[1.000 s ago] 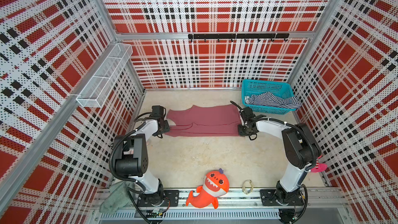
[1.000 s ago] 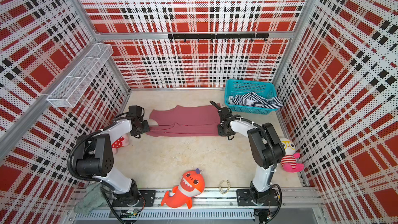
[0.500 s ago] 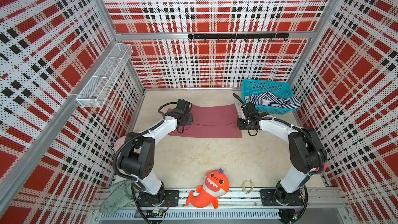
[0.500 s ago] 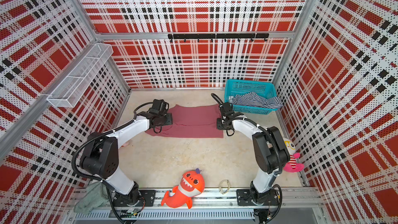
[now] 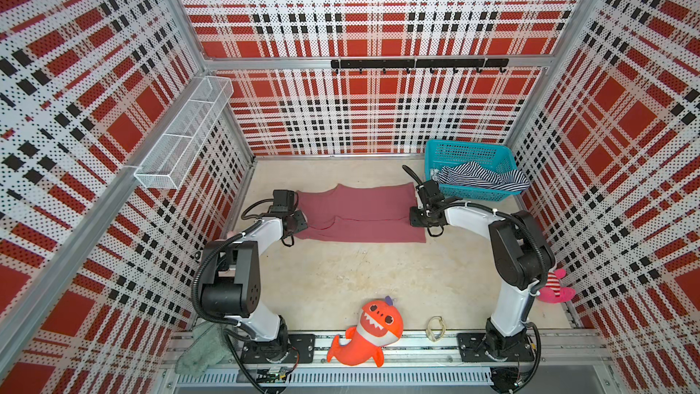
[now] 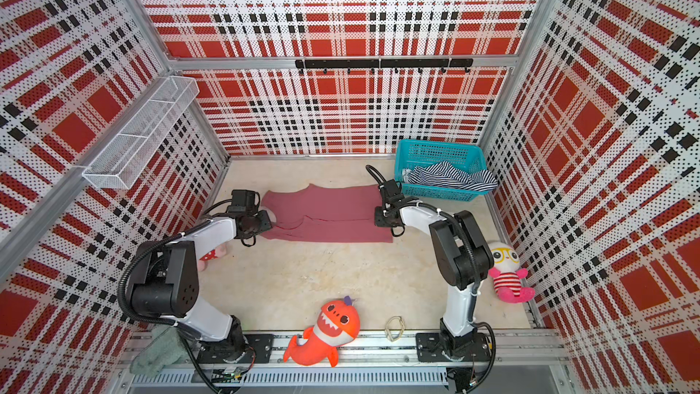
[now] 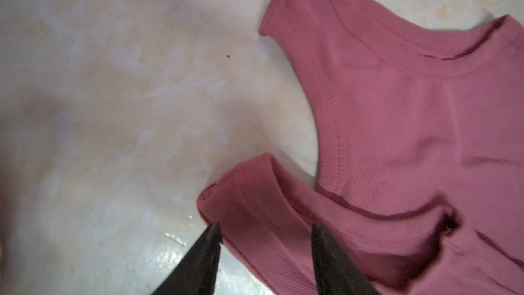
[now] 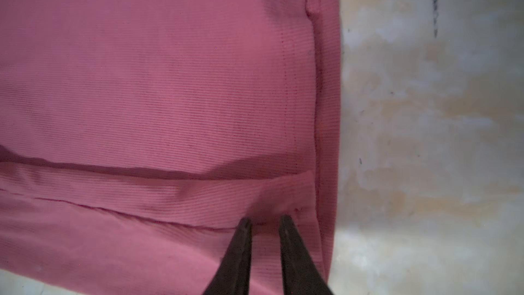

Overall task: Fold and stack tank tops
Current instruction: Smooth out the tank top at the top-center of the table.

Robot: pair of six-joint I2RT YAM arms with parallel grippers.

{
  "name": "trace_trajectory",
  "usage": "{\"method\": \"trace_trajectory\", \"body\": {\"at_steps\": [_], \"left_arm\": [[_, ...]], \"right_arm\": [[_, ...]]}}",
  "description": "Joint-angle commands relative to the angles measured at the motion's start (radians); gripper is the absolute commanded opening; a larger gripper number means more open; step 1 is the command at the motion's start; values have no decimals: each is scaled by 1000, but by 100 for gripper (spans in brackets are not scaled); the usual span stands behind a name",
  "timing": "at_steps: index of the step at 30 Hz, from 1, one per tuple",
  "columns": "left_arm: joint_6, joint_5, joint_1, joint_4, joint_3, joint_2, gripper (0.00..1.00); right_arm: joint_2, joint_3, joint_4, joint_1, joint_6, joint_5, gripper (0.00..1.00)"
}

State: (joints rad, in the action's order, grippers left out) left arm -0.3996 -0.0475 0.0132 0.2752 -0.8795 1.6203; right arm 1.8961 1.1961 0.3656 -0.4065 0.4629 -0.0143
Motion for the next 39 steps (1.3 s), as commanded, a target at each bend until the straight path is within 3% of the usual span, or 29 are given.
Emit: {"method": "trace_trajectory", "body": {"at_steps": [1, 8, 12, 16, 19, 23, 28, 33, 39], "left_arm": [[-13, 43, 24, -93, 13, 35, 56], [-37, -2, 44, -134, 53, 54, 64], [-32, -14, 44, -87, 50, -16, 66], [-9, -64, 12, -17, -38, -109, 72], [25, -113, -59, 56, -172, -105, 74], [75, -100, -171, 72, -355, 18, 76], [142, -60, -291, 46, -617, 283, 72], [102, 70, -310, -40, -775, 498, 71], [85, 74, -328, -50, -847, 619, 72]], "right_arm": [[46, 20, -30, 17, 11, 18, 22], [56, 6, -22, 55, 3, 35, 21], [-11, 16, -15, 55, -27, -25, 23], [-111, 48, 14, 55, -64, -5, 26], [-129, 96, 50, 55, -103, 45, 32], [-73, 179, 60, 57, -128, 58, 34], [10, 292, -17, 58, -143, 120, 34], [152, 451, -66, 80, -159, 99, 34], [323, 641, -18, 122, -162, 49, 39]]}}
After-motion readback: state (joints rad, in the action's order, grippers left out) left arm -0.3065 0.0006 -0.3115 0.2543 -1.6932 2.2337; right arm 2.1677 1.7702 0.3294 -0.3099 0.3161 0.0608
